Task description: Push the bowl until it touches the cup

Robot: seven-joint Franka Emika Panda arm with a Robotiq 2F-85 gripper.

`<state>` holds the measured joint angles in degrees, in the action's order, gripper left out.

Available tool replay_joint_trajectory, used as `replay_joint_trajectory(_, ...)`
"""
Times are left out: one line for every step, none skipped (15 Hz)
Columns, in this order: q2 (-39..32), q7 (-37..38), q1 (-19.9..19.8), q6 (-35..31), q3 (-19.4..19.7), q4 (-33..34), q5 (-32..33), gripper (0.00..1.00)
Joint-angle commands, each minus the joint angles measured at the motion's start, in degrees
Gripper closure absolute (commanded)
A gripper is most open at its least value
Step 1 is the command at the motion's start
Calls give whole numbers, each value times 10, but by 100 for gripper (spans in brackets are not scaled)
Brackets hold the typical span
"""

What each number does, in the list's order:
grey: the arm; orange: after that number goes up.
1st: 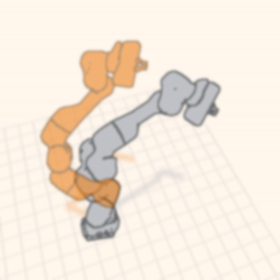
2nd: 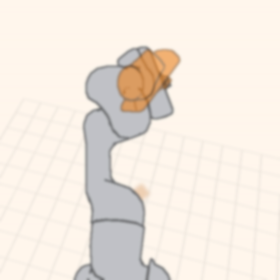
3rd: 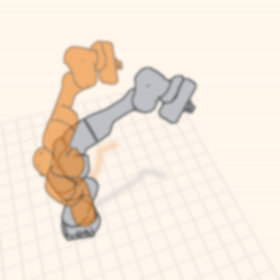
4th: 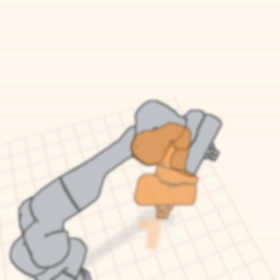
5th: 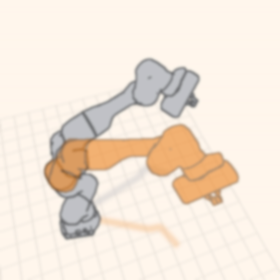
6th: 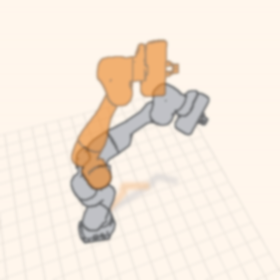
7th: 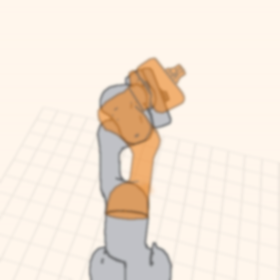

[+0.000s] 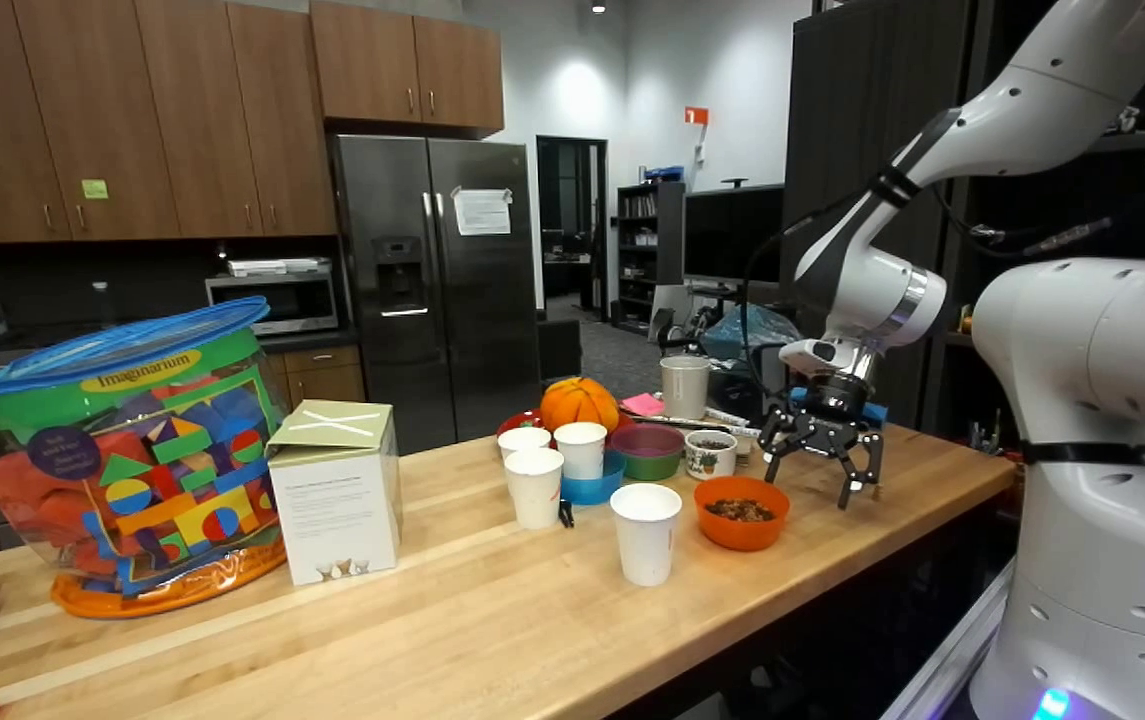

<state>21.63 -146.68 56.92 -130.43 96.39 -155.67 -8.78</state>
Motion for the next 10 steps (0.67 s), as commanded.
replay_joint_trajectory(46, 34, 25, -12, 25, -3, 33, 0)
replay_joint_trajectory(53, 39, 32, -14, 31, -4, 38, 0)
replay_joint_trajectory(61, 43, 39, -15, 38, -3, 43, 0)
replay_joint_trajectory(68, 49, 48, -18, 46, -3, 46, 0)
replay_joint_trajectory(75, 52, 56, -19, 54, -2, 50, 0)
replay_joint_trajectory(82, 57, 63, -21, 61, -1, 55, 0)
replay_joint_trajectory(90, 62, 70, -23, 68, 0, 60, 0)
replay_joint_trajectory(97, 66, 76, -29, 75, -1, 65, 0)
replay_joint_trajectory(103, 72, 84, -33, 83, 1, 72, 0)
replay_joint_trajectory(110, 77, 91, -36, 91, 2, 77, 0)
